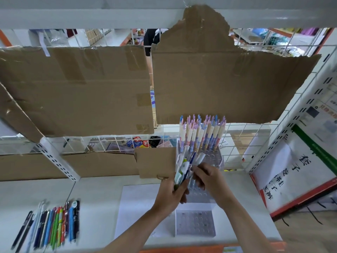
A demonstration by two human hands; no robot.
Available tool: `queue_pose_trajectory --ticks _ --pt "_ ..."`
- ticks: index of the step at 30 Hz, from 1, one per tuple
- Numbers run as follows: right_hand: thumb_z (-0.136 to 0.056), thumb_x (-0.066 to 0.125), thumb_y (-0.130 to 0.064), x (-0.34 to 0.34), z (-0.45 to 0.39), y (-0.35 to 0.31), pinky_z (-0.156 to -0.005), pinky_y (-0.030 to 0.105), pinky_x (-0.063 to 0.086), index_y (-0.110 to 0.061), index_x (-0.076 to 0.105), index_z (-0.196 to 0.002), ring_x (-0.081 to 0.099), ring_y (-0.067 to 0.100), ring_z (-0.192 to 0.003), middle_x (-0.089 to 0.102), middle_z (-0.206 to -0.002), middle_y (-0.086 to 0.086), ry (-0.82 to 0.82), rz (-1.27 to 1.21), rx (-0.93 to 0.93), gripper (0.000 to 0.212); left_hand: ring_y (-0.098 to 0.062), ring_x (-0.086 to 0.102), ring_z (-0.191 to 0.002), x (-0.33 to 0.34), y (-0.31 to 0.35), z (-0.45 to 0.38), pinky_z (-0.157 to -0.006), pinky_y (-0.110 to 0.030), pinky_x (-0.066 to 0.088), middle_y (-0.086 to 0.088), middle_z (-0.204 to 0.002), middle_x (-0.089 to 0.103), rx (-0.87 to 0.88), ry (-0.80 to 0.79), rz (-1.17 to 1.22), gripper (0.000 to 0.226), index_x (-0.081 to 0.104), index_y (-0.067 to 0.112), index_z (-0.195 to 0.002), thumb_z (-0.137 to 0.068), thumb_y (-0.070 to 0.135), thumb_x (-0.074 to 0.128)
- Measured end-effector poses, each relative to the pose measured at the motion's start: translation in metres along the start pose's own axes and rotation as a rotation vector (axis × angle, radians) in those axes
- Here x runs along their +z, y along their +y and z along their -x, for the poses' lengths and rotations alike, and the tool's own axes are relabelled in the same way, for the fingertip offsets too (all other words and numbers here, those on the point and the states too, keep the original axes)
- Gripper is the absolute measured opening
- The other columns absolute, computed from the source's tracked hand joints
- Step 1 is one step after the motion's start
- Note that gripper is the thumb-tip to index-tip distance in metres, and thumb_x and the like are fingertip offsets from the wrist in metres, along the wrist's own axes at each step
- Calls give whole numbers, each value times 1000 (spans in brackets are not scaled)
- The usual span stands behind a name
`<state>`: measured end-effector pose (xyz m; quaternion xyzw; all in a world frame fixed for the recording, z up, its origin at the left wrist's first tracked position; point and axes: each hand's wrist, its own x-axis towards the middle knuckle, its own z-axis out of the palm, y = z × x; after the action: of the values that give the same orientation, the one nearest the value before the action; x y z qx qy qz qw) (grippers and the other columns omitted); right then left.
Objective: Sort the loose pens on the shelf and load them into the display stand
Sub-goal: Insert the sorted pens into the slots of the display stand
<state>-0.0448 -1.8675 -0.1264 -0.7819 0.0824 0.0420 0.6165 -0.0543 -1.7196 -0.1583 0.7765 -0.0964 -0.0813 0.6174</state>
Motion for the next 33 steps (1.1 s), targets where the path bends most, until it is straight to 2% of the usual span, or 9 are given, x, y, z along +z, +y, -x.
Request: queue_pose_trajectory --ticks 3,6,9,12,14,19,22,26,33 --pt "-96 49 -9 -20 -1 -1 -42 21 43 -1 55 -80 53 9 -43 62 -61 6 154 32 -65 19 -13 60 -46 -5 -5 -2 -45 -22 46 3 -60 64 -59 83 23 13 55 15 -87 -94 25 52" --pt "-95 50 -8 -42 -4 10 -44 13 45 1 54 -82 58 6 -43 64 -61 6 292 296 -179 17 -14 58 -44 -15 -12 -4 -44 -24 46 2 -63 64 -68 137 -25 10 55 13 -96 -95 22 52" --pt "-94 50 -4 -44 -8 36 -47 14 48 3 52 -85 61 13 -49 63 -61 9 309 414 -133 12 -15 52 -41 -19 -18 -5 -43 -25 42 1 -60 62 -50 151 -82 13 56 16 -97 -93 28 55" --pt "-97 47 -5 -35 -15 54 -54 23 52 0 50 -85 61 28 -60 61 -70 16 313 281 2 13 -10 47 -44 -16 -26 -7 -46 -29 40 -5 -60 59 -21 183 -165 13 55 23 -95 -91 35 57" --pt "-98 44 -11 -31 -19 56 -53 17 49 -2 54 -89 59 26 -64 62 -76 18 350 162 91 17 -7 45 -46 -16 -29 -8 -48 -23 35 0 -59 54 11 200 -252 11 54 26 -91 -90 35 58" --pt "-96 46 -14 -27 -26 60 -77 40 52 -8 52 -94 61 31 -81 62 -86 18 315 367 94 9 -8 41 -44 -14 -29 -5 -46 -21 31 7 -53 47 50 185 -240 16 56 20 -92 -91 36 57" --pt "-95 47 -9 -21 -22 71 -74 35 47 -11 48 -91 57 28 -78 58 -84 15 276 383 138 4 -7 44 -45 -13 -30 -4 -48 -27 35 5 -52 49 42 196 -171 28 56 20 -95 -90 48 52" --pt "-90 46 -14 -13 -24 89 -64 37 41 -13 41 -68 46 27 -67 47 -64 10 275 283 213 22 -10 49 -50 -15 -30 -3 -50 -32 40 -1 -58 55 56 179 -186 53 56 15 -98 -82 63 38" --pt "-94 48 -10 -16 -33 99 -59 33 44 -11 46 -72 57 32 -66 53 -66 10 267 384 203 23 -6 43 -45 -14 -29 -1 -49 -25 34 8 -57 53 53 119 -107 20 54 20 -83 -95 35 48"
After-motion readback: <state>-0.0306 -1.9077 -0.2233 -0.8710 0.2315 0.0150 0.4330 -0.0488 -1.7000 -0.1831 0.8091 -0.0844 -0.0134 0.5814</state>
